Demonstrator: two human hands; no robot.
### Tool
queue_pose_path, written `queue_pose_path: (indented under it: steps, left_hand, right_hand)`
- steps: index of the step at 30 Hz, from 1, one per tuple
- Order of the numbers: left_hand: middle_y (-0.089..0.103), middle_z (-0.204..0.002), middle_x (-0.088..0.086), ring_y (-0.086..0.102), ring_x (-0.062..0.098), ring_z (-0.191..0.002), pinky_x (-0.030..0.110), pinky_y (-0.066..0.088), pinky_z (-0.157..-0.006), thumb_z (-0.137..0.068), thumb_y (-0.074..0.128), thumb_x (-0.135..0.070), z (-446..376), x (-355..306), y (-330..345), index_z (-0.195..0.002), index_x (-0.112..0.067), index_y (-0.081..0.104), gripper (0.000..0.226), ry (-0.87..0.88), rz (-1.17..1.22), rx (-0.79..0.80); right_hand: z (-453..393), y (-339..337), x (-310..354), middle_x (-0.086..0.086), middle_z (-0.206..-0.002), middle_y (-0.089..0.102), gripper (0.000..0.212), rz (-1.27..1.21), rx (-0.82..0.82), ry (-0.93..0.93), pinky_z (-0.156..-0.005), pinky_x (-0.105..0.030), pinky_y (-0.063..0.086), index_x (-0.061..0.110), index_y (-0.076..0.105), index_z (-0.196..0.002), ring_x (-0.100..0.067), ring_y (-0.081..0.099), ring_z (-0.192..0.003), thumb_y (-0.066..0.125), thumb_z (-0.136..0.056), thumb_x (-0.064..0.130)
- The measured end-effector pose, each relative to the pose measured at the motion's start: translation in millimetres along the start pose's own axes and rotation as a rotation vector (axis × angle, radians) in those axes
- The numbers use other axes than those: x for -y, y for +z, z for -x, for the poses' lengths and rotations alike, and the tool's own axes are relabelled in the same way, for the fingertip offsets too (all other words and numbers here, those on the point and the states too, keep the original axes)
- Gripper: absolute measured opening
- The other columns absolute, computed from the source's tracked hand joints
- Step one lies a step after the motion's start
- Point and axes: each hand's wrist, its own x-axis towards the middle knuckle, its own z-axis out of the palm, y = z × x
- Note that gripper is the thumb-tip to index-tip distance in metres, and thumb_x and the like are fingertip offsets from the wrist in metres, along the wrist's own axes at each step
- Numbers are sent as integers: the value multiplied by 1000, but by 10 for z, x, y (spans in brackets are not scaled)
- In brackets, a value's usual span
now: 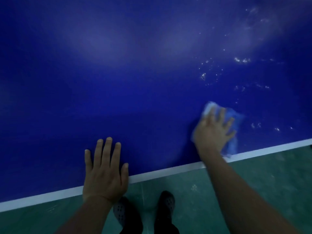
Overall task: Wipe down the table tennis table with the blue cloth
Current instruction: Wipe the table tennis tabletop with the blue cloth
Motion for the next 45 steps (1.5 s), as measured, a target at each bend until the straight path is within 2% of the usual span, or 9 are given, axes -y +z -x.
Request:
queue_pose_path:
  steps: [5, 8, 14, 22, 31, 33, 37, 41, 45]
  left_hand:
    - [33, -156, 19, 20, 36, -148, 63, 11, -117, -93, 30, -44, 17, -10, 29, -145, -4, 44, 67, -12, 10, -23]
    - [31, -157, 19, 19, 37, -148, 63, 10, -118, -94, 29, -44, 19, -8, 46, -146, -4, 42, 67, -12, 13, -42]
    - [30, -157, 19, 18, 36, -149, 61, 7, -119, -94, 27, -45, 36, -21, 54, -147, -5, 41, 68, -19, 36, -47]
    - [31, -157, 19, 18, 37, -149, 64, 10, -118, -95, 27, -45, 40, -28, 41, -147, -4, 41, 68, -24, 38, -72]
    - [30, -158, 18, 16, 36, -149, 60, 6, -120, -95, 27, -45, 39, -8, 80, -148, -5, 40, 67, -16, 47, -85]
    - [29, -158, 18, 16, 36, -149, 61, 6, -120, -95, 27, -45, 41, -11, 75, -148, -5, 39, 67, -11, 35, -80]
    - [28, -159, 17, 15, 35, -150, 61, 7, -120, -95, 27, -46, 30, -11, 70, -148, -6, 38, 68, -14, 21, -67]
    - [26, -160, 16, 13, 33, -150, 59, 5, -120, -95, 25, -47, 26, 1, 73, -149, -8, 37, 68, -25, 33, -52]
    - [30, -158, 17, 17, 35, -149, 60, 7, -120, -94, 26, -48, 25, -10, 38, -148, -7, 40, 69, -16, 46, -51]
  right_hand:
    - [987, 249, 142, 2, -162, 30, 50, 120, 89, -919, -119, -62, 10, 35, 39, -149, -36, 17, -151, 33, -100, 42]
    - [421, 50, -460, -1, -162, 31, 56, 171, 65, -694, -116, -64, 19, 33, 39, -151, -38, 21, -150, 32, -96, 40]
    - [-295, -253, -925, 6, -168, 8, 53, -3, 29, 67, -119, -62, 3, 37, 19, -158, -31, 1, -154, 21, -105, 45]
    - [1053, 136, -441, 5, -163, 26, 51, 160, 138, -1006, -120, -59, 7, 36, 33, -153, -32, 15, -152, 25, -105, 52]
    - [-85, -147, -652, 6, -168, 7, 54, 1, 47, -16, -120, -61, 3, 36, 16, -159, -30, 0, -154, 24, -106, 44]
    - [291, -1, -260, 4, -167, 11, 55, 49, 31, -209, -119, -62, 6, 34, 21, -158, -35, 6, -153, 27, -104, 43]
    - [929, 134, -110, 4, -163, 28, 51, 176, 150, -1047, -119, -62, 12, 36, 33, -152, -35, 17, -151, 29, -103, 49]
    - [321, -44, -492, 10, -165, 18, 55, 194, 150, -831, -119, -64, 8, 40, 29, -154, -32, 4, -154, 20, -102, 56]
    - [102, -113, -573, 14, -166, 13, 53, 220, 194, -944, -120, -60, 3, 44, 24, -155, -26, -2, -154, 17, -104, 55]
